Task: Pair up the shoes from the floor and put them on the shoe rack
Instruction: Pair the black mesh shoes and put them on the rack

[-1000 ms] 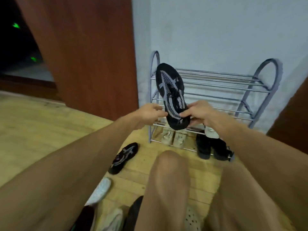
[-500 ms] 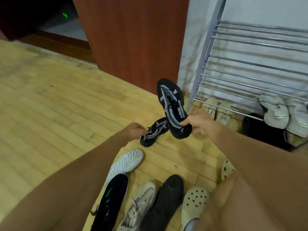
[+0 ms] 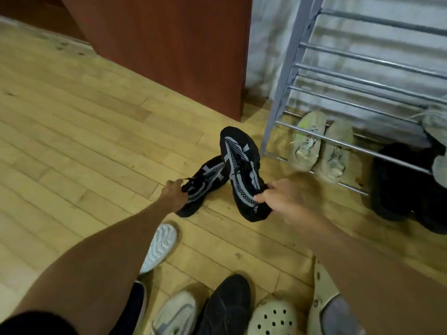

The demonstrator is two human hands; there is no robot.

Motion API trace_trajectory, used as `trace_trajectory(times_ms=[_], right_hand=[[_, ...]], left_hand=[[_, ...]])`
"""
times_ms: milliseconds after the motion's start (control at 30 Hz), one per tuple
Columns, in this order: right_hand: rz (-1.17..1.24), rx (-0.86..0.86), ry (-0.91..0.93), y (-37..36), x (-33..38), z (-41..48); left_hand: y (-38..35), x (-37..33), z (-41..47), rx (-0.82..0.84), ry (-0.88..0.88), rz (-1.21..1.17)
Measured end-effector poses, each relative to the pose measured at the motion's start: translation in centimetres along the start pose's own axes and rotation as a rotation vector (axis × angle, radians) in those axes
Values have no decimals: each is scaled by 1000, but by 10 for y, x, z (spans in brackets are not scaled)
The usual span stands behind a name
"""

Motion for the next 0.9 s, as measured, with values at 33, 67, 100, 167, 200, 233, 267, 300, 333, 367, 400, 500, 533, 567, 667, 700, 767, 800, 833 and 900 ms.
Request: trace_trajectory(times_ms=[33,67,100,167,200,233,267,300,333,367,400,500,533,567,667,700,767,800,833,900], right_hand=[[5,8,-11,2,-6,8],[11,14,-21,4,-12,15],[7,21,-28,4,-17,21],[8,38,-28,4,-27,31],[12,46,-31,4,-31,34],[10,53,-33,5,-35,36],[6,58,-31,6,-38,38],[-4,62,-28,8,-41,39],[-18,62,-23,10,-43,39],[-36,57,-16,12,-44,38],[-48,52,-8,15,-44,37],[-72,41,21,21,-39,27],[-79,34,23,22,-36,22],[-87,25,19,23,-34,16],[-117,7,33,26,-23,-7],[-147,7,51,27,-18,-15],[-233,13,88,31,-7,-35],[-270,6,104,33,-2,-44],[-286,-6,113,37,3,-54],[-269,-17,122,46,12,-72]], left_hand=[[-3,1,10,-5,36,23],[-8,2,18,12,61,37],[-14,3,25,35,75,45],[-23,4,35,61,82,62],[-26,5,38,57,89,79],[-29,6,40,55,100,99],[-33,7,41,73,112,117],[-39,9,40,111,122,124],[-46,8,38,143,127,114],[-51,9,37,156,133,91],[-54,9,35,152,141,60],[-54,5,26,158,169,-78],[-55,2,20,189,181,-146],[-58,0,12,234,197,-236],[-70,-13,-25,405,235,-538],[-72,-18,-39,436,244,-637],[-70,-29,-67,450,248,-824],[-67,-33,-80,440,246,-896],[-62,-36,-90,419,242,-941],[-46,-38,-110,342,218,-966]])
Point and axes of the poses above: each hand's wrist, its own z-axis towards the middle knuckle, its own y-axis out of the back of the hand, x = y × z, the point moved 5 cm from there along z, towards the middle knuckle, and after that the axes turned 6 degrees about z, right-handed, at the moved point
